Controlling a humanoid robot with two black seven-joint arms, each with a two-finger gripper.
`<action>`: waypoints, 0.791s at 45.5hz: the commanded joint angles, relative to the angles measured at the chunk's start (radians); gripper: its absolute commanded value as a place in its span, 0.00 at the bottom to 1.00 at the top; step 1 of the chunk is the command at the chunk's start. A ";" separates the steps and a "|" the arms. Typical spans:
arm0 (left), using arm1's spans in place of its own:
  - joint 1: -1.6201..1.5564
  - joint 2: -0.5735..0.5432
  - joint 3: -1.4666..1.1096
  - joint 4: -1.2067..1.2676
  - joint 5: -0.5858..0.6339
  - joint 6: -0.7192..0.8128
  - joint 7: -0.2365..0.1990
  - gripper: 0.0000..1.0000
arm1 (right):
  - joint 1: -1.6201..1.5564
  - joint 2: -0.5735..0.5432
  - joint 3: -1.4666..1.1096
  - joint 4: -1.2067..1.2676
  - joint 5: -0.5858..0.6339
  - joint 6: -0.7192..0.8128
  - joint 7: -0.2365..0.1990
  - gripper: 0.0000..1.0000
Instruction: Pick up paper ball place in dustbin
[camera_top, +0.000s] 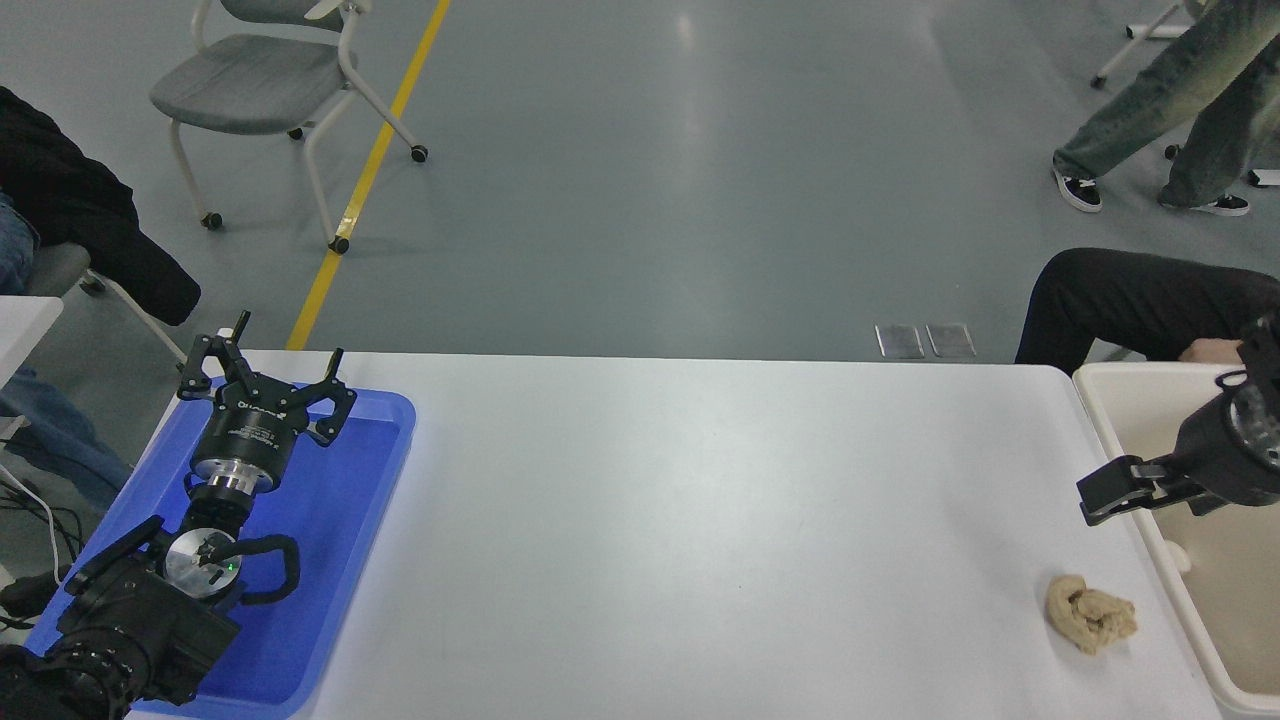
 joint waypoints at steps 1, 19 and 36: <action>0.000 0.000 0.000 0.000 0.000 0.000 0.000 1.00 | -0.252 -0.006 0.157 -0.122 -0.053 -0.052 -0.017 1.00; 0.000 0.001 0.000 0.000 0.000 0.000 0.000 1.00 | -0.498 0.057 0.327 -0.244 -0.142 -0.130 -0.019 1.00; 0.000 0.001 0.000 0.000 0.000 0.000 -0.002 1.00 | -0.579 0.100 0.398 -0.348 -0.147 -0.136 -0.019 1.00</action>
